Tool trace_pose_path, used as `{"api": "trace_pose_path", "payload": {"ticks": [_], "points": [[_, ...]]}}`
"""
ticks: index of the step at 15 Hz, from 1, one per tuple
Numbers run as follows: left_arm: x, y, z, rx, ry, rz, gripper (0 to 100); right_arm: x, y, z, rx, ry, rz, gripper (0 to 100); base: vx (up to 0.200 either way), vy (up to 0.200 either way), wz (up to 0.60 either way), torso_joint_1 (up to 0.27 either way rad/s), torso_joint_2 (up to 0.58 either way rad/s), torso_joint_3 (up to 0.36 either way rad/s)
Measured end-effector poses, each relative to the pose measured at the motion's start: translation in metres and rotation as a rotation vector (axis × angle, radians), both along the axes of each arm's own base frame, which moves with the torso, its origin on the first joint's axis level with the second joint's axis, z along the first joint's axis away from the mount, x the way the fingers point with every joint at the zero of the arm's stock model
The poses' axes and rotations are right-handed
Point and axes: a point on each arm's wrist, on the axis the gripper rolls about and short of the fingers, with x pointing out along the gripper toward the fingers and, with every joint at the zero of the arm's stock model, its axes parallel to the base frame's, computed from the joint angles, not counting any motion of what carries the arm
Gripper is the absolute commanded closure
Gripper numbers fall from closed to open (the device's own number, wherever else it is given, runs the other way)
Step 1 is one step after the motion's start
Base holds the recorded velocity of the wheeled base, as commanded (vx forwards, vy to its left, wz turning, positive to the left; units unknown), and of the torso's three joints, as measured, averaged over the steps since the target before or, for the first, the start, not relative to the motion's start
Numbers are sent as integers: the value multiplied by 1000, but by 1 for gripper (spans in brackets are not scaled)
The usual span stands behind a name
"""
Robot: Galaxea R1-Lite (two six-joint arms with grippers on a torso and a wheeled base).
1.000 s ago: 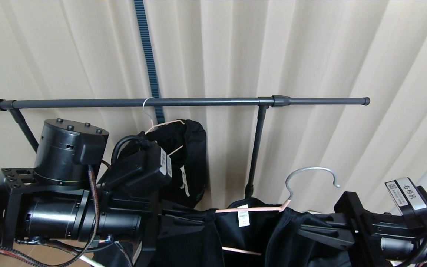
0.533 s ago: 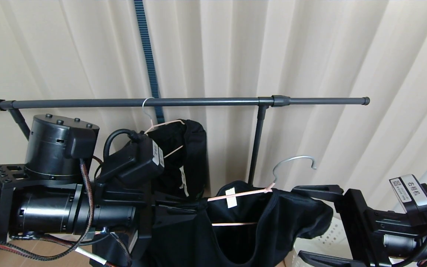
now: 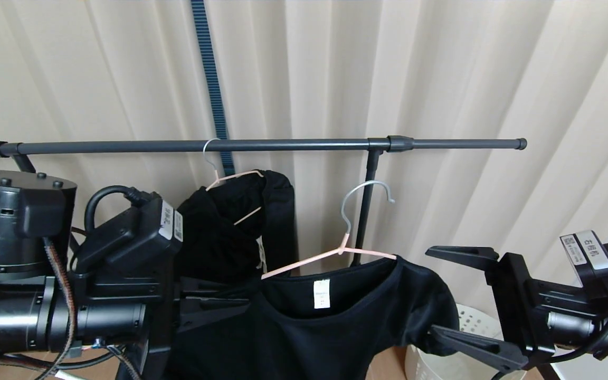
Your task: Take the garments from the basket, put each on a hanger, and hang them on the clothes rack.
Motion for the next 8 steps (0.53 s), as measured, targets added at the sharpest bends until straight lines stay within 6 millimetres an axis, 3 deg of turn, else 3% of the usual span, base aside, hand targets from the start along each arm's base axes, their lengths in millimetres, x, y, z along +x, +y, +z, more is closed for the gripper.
{"api": "trace_pose_path", "payload": {"ticks": [8], "points": [[-30, 30, 9, -44, -64, 78, 100, 18, -7, -8, -8, 28, -55, 0, 0, 0, 0, 0, 0, 0]]}}
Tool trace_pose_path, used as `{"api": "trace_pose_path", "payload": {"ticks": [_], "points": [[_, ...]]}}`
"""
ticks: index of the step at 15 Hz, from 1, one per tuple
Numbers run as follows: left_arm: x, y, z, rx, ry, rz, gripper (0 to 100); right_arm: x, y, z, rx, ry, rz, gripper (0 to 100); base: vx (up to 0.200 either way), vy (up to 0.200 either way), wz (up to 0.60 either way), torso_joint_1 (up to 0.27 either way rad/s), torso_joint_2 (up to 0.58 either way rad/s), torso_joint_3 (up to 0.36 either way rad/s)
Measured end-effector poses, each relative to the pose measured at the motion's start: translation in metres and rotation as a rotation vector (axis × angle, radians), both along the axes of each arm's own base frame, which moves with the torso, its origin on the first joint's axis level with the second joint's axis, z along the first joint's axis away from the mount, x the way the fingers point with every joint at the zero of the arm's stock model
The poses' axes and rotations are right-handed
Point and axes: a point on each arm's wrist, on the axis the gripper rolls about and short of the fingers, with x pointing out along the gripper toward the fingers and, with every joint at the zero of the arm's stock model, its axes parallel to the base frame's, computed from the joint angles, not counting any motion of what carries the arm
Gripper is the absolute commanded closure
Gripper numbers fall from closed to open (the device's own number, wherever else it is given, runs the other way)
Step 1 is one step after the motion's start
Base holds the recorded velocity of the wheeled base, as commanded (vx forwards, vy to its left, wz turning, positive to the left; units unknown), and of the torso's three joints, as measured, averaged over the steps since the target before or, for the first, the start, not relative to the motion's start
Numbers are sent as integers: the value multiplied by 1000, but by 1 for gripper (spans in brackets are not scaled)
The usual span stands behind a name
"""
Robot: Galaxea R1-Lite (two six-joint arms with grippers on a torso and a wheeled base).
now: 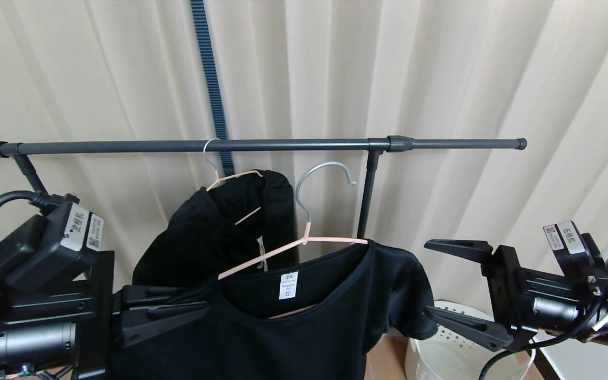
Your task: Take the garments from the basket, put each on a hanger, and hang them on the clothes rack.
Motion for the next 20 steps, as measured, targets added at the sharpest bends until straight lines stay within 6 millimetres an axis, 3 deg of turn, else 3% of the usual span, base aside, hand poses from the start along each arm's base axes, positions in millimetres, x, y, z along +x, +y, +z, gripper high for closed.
{"api": "trace_pose_path", "payload": {"ticks": [7, 14, 15, 20], "points": [[-17, 8, 8, -30, -56, 7, 100, 29, -10, -20, -14, 66, -66, 0, 0, 0, 0, 0, 0, 0], [-21, 10, 11, -38, -75, 7, 100, 53, -20, -43, -24, 136, -118, 0, 0, 0, 0, 0, 0, 0], [-21, 10, 11, -38, -75, 7, 100, 54, -20, -45, -25, 141, -120, 100, 0, 0, 0, 0, 0, 0], [-23, 11, 11, -40, -80, 7, 100, 58, -21, -49, -29, 147, -149, 100, 0, 0, 0, 0, 0, 0]]}}
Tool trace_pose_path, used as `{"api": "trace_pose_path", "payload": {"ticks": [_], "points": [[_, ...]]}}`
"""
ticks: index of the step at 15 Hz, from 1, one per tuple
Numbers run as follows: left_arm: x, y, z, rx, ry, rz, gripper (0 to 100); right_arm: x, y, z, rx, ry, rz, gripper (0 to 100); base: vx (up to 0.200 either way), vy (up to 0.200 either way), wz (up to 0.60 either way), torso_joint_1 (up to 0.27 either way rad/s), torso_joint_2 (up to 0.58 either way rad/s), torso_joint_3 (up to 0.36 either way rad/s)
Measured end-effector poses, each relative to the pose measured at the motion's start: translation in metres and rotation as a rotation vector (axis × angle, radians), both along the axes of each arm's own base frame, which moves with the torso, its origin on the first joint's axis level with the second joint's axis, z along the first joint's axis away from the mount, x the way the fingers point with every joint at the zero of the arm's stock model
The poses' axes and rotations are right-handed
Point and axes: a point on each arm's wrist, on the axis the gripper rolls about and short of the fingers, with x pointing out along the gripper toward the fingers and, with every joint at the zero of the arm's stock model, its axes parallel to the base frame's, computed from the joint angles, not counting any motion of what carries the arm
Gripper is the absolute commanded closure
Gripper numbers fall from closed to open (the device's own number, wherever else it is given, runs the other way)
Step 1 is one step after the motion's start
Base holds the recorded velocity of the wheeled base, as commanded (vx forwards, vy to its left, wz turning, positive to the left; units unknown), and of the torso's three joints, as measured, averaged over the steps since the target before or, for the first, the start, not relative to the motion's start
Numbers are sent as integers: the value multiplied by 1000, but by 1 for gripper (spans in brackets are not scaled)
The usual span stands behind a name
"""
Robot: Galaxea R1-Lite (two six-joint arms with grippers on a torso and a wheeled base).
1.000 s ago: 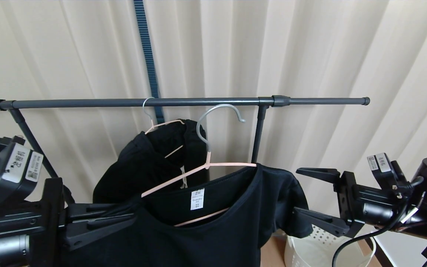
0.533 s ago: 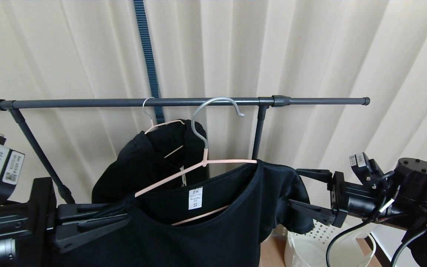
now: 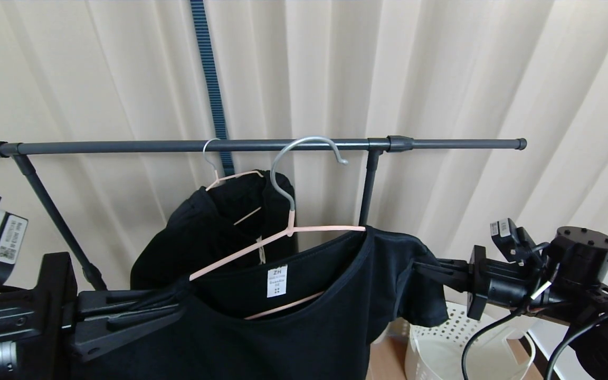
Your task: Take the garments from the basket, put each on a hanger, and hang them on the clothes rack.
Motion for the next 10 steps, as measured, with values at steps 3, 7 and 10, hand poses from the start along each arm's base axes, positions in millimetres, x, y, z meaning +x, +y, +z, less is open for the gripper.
{"api": "trace_pose_path", "payload": {"ticks": [3, 7, 10], "points": [[-1, 1, -1, 0, 2, 3, 100, 3, -6, 1, 0, -10, -24, 100, 0, 0, 0, 0, 0, 0], [-1, 6, -4, 2, 7, 41, 100, 10, -19, 6, 3, -34, -70, 100, 0, 0, 0, 0, 0, 0], [-1, 8, -4, 2, 7, 49, 100, 13, -25, 7, 5, -42, -93, 100, 0, 0, 0, 0, 0, 0]]}}
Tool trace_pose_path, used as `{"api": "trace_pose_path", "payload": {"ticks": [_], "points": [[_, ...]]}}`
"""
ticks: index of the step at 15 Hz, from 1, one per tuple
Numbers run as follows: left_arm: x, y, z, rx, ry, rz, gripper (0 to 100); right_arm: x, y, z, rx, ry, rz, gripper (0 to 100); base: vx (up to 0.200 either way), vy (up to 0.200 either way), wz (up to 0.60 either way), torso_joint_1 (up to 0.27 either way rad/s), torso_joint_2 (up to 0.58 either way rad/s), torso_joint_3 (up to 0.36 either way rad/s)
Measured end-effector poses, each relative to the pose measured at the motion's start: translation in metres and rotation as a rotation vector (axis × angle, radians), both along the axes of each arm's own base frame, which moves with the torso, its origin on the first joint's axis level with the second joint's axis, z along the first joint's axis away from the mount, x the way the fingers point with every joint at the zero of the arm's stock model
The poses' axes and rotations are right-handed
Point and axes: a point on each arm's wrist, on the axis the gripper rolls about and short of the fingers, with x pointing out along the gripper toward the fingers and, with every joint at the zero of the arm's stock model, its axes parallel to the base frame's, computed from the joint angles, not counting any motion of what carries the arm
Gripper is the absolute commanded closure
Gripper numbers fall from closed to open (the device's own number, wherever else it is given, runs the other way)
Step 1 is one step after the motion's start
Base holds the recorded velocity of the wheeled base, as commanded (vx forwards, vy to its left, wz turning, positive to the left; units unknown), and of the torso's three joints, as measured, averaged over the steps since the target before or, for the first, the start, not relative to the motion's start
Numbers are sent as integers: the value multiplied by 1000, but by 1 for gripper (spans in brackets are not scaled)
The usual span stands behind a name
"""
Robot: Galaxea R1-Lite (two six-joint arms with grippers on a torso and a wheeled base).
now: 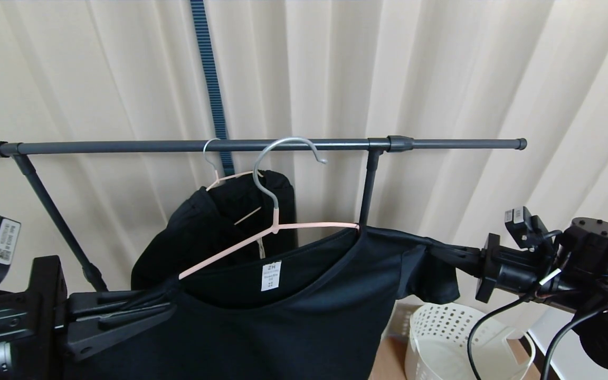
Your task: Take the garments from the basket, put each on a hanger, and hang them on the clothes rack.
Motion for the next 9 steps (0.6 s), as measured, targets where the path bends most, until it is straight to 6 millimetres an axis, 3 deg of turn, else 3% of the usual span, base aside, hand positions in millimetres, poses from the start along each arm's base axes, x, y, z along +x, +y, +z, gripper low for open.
{"api": "trace_pose_path", "payload": {"ticks": [8, 9], "points": [[1, 3, -2, -4, 16, 30, 100, 0, -5, 1, 0, -2, -19, 100, 0, 0, 0, 0, 0, 0], [1, 4, -3, -3, 21, 35, 100, -1, -5, 2, 0, -2, -19, 0, 0, 0, 0, 0, 0, 0]]}}
